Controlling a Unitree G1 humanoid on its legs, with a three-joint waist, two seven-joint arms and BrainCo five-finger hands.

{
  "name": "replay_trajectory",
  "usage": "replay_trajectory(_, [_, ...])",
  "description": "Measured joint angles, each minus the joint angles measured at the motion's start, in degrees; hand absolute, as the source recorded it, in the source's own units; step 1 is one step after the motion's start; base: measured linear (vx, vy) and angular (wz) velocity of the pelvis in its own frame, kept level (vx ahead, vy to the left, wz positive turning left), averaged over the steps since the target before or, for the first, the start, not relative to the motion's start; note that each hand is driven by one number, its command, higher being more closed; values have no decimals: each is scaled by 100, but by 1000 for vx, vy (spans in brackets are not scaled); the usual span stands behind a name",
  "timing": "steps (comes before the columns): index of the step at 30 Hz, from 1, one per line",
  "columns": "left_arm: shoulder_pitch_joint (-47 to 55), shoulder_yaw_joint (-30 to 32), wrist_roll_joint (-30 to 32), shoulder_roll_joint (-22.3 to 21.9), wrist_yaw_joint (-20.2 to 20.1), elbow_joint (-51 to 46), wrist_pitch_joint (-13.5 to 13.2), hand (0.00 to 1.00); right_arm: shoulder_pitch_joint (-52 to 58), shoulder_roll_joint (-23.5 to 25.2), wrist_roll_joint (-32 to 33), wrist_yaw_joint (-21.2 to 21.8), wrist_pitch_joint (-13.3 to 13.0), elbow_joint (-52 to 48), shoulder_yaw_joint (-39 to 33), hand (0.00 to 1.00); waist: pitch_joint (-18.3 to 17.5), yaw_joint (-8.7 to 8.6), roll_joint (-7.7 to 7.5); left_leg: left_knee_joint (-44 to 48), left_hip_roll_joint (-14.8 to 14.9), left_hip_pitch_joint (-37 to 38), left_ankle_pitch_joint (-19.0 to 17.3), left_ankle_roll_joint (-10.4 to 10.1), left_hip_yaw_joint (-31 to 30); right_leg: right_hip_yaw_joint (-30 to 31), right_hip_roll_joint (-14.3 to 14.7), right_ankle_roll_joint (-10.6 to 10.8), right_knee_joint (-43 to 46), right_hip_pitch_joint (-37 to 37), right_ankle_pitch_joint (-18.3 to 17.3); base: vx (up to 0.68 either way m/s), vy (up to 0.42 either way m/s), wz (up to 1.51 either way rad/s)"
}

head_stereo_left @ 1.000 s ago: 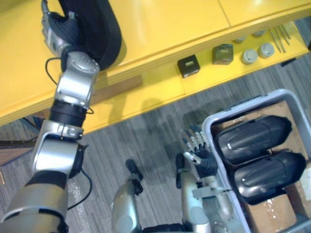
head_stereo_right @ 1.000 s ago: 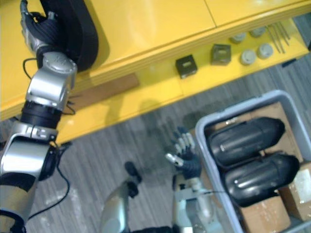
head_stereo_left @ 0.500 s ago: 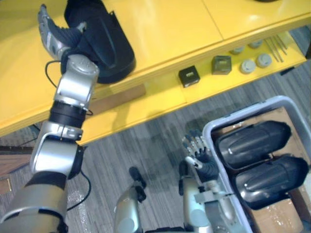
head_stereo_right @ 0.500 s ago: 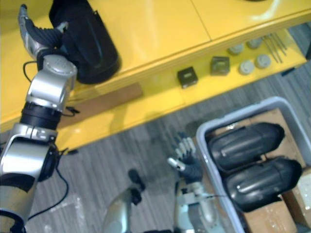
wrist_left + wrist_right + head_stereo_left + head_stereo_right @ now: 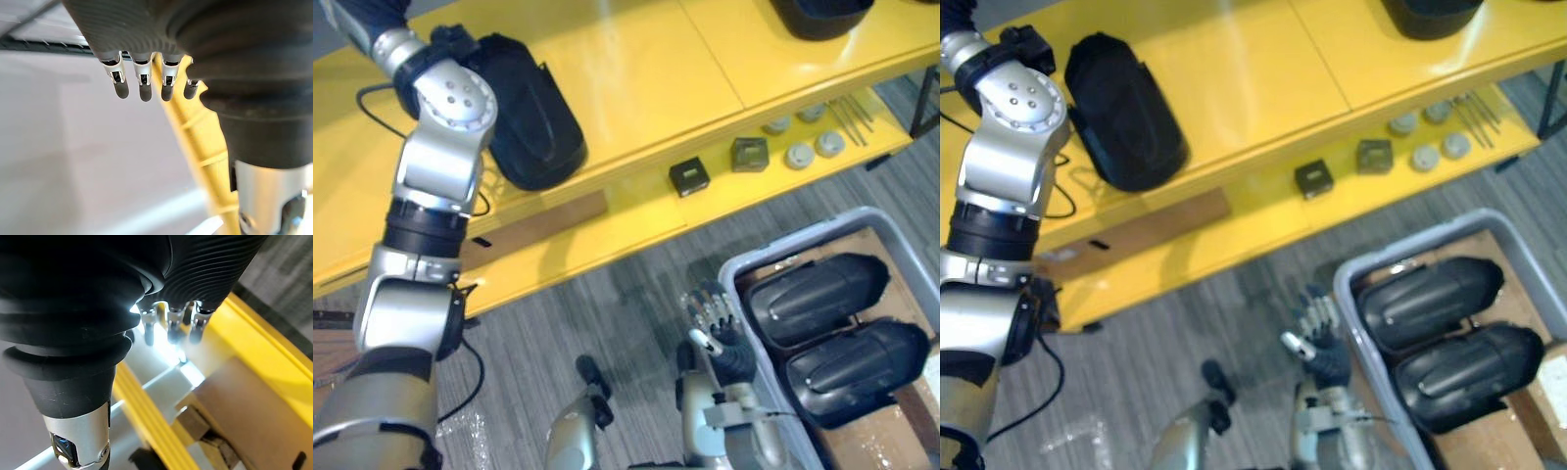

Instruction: Walk over and take plastic housings, then place them on the shelf

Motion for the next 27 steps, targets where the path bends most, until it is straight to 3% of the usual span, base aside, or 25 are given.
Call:
replay_trajectory(2, [430,193,-150,2,-225,-560,-483,0,-115,52,-144,0,-2,63,-224,0,-285,-49,115,-311,-83,172,131,1,-103,-149,-11,19,-170,205,11,103,12,27])
replay_trajectory(5, [1070,349,-134,2,-519,-1263,-741,0,-414,56,-364,-98,-24,91,-532,0,-635,-29,205,-532,-140,386,185,-26,-297,-358,-22,36,-377,539,0,95,25,31])
replay_trajectory(10, [2428,937,-148,122,-1231,-2328,-717,0,-1117,-19,-778,-499,-106,87,-971,0,-1154,239,292,-554,-187,547,186,-28,-698,-792,-38,50,-711,1110,-7,81,23,40])
replay_trajectory(12, [3644,1637,-211,205,-1716,-2854,-722,0,-1517,-74,-757,-494,-90,85,-1140,0,-1384,391,305,-554,-199,579,185,-30,-886,-996,-28,61,-863,1341,-1,39,8,39])
replay_trajectory(15, [5001,2142,-374,64,-2133,-3197,-801,0,-1930,-159,-755,-495,-6,86,-1366,0,-1485,636,275,-556,-216,647,190,-40,-1057,-1179,-17,65,-980,1580,2,13,4,38])
replay_trajectory(17, [6323,2557,-242,-580,-2590,-3321,-954,0,-2301,-197,-712,-472,205,110,-1579,0,-1591,892,212,-563,-244,632,211,-70,-1307,-1428,-4,53,-1099,1754,-5,-7,2,46])
replay_trajectory(18, [6606,2636,-165,-736,-2687,-3324,-955,0,-2393,-195,-709,-467,251,135,-1608,0,-1607,948,182,-566,-248,630,216,-78,-1350,-1478,3,46,-1124,1791,-9,-15,1,40])
replay_trajectory(20, [7575,2814,9,-1364,-2951,-3197,-955,0,-2852,-170,-513,-353,479,335,-1607,0,-1676,1219,63,-596,-260,593,229,-97,-1516,-1636,15,52,-1179,1867,-50,-38,-2,38])
replay_trajectory(21, [7728,2813,102,-1493,-2972,-3071,-947,0,-2986,-153,-422,-344,549,400,-1599,0,-1693,1248,41,-596,-276,568,244,-104,-1583,-1723,12,60,-1182,1894,-58,-37,-5,51])
replay_trajectory(23, [8124,2803,56,-1965,-3164,-2281,-887,0,-3720,-68,-84,-218,1039,883,-1526,0,-1713,1505,19,-599,-292,541,286,-96,-1663,-1796,11,70,-1159,1911,-69,-45,12,28])
replay_trajectory(25, [8332,2793,-94,-2275,-3367,-1657,-798,0,-4178,29,-80,-243,1377,1250,-1429,0,-1712,1572,21,-600,-319,539,306,-89,-1787,-1883,6,71,-1163,1976,-69,-41,15,23])
replay_trajectory(26, [8591,2664,-197,-2539,-3676,-918,-774,0,-4646,158,23,-259,1716,1746,-1349,0,-1714,1644,9,-601,-334,532,313,-101,-1849,-1944,-2,78,-1152,2002,-75,-38,14,25])
replay_trajectory(27, [8782,2418,-174,-2632,-4004,-373,-713,0,-4954,188,155,-308,1894,2147,-1331,0,-1708,1732,-30,-601,-323,518,313,-109,-1875,-1947,9,80,-1155,2005,-75,-32,7,22])
